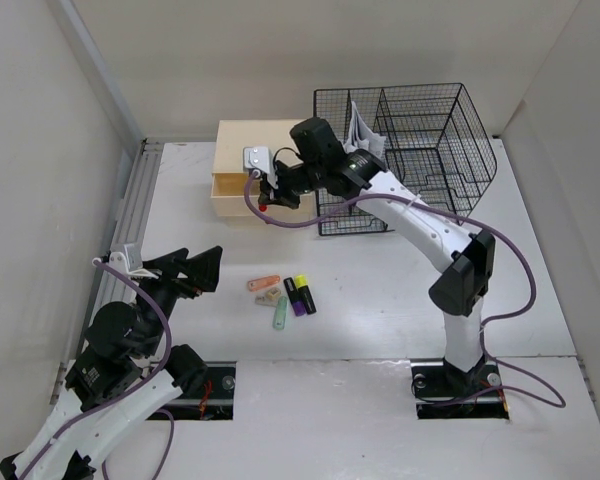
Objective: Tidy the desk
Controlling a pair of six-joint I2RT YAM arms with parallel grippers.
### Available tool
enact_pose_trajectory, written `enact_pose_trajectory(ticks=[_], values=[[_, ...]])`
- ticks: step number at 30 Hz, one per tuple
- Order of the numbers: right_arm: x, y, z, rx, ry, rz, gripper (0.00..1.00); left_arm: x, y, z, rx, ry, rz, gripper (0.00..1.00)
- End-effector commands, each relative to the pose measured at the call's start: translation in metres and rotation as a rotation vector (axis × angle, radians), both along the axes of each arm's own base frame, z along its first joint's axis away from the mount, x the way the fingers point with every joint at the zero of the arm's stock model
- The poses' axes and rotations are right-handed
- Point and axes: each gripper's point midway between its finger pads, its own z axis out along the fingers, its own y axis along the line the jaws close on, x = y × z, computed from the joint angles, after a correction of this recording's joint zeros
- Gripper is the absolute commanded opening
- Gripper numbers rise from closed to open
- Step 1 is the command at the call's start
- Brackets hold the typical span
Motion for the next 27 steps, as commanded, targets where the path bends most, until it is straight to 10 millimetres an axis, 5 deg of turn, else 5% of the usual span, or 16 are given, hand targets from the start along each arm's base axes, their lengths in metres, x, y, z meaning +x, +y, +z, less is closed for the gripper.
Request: enact_pose_trajectory(ticks=[1,8,11,19,27], values=[[-0.008,-0.002,-0.007,-0.026,0.058,0.044,0.00,0.001,-0.003,0.007,-0.014,-0.024,-0.009,0.99],[0.059,-0.008,-0.033,-0.090,-0.034,-0.389,0.00,0.001,-0.003,0.007,-0.014,-0.024,-0.009,0.99],[0.081,-0.014,-0.010,-0.022,-0.181,-0.582,0.00,0.001,-0.003,0.007,-0.014,-0.024,-0.009,0.99],[0.114,-0.045,-0.011,-0.042,-0.406,-0.912,0.00,0.002,-0.001,0.007,-0.014,-0.023,0.000,0.99],[0.126,-0.055,-0.011,-0.031,-0.464,-1.014,0.00,0.002,-0.001,0.007,-0.014,-0.023,0.000,0.99]])
